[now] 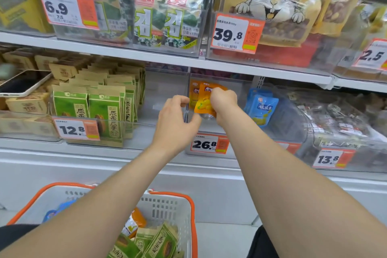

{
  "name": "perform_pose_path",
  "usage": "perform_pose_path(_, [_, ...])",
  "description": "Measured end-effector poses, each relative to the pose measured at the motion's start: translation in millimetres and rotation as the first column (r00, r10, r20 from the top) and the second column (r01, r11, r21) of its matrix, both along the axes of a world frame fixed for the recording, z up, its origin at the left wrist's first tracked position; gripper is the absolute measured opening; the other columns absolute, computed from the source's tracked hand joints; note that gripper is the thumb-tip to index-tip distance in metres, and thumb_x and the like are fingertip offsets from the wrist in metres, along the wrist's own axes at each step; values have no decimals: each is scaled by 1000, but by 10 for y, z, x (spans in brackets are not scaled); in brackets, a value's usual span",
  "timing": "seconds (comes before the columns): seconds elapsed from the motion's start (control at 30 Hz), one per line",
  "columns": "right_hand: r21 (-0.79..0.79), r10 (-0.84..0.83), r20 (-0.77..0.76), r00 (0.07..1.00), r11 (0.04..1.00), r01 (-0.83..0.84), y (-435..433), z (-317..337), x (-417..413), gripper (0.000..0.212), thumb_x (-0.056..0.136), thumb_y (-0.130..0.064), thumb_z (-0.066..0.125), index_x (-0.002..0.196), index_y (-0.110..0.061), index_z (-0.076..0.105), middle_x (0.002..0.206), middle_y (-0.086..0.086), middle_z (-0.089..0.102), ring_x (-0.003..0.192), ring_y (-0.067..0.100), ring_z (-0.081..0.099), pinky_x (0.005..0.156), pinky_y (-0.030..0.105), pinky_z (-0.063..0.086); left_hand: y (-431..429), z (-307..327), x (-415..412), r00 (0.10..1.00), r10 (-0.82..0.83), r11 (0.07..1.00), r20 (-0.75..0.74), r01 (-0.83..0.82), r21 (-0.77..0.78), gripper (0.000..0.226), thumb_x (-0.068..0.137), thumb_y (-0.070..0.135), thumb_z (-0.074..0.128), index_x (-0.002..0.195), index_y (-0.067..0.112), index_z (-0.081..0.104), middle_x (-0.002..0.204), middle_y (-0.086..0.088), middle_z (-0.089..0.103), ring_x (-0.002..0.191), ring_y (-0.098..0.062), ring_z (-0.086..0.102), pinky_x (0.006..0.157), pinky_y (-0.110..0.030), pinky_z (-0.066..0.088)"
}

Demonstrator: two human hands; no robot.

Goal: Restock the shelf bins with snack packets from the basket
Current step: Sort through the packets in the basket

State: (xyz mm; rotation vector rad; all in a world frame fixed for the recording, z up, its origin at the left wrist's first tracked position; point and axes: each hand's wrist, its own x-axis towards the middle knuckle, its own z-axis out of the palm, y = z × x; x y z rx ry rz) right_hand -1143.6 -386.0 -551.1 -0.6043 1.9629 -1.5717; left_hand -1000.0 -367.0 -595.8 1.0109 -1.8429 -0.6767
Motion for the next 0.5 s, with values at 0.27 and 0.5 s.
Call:
perform_pose_path(0.27, [176, 124, -185, 975, 980, -91, -520, -230, -309, 43, 97, -13, 59, 139, -8, 52, 134, 11, 58, 109, 26, 57, 87, 37, 54, -305, -77, -83, 966, 49, 991, 253, -15, -134, 43, 98, 29, 57, 139, 18, 51, 129, -2, 63, 115, -26, 60, 85, -37, 47])
perform_pose_path(0.5, [180, 123, -308, 944, 981, -69, -879, -351, -405, 41, 99, -8, 57, 138, -9, 45, 134, 12, 60, 121, 30, 61, 86, 37, 51, -427, -168, -65, 911, 68, 987, 406, -2, -160, 37, 98, 37, 51, 133, 25, 50, 126, -2, 63, 109, -35, 62, 79, -42, 49])
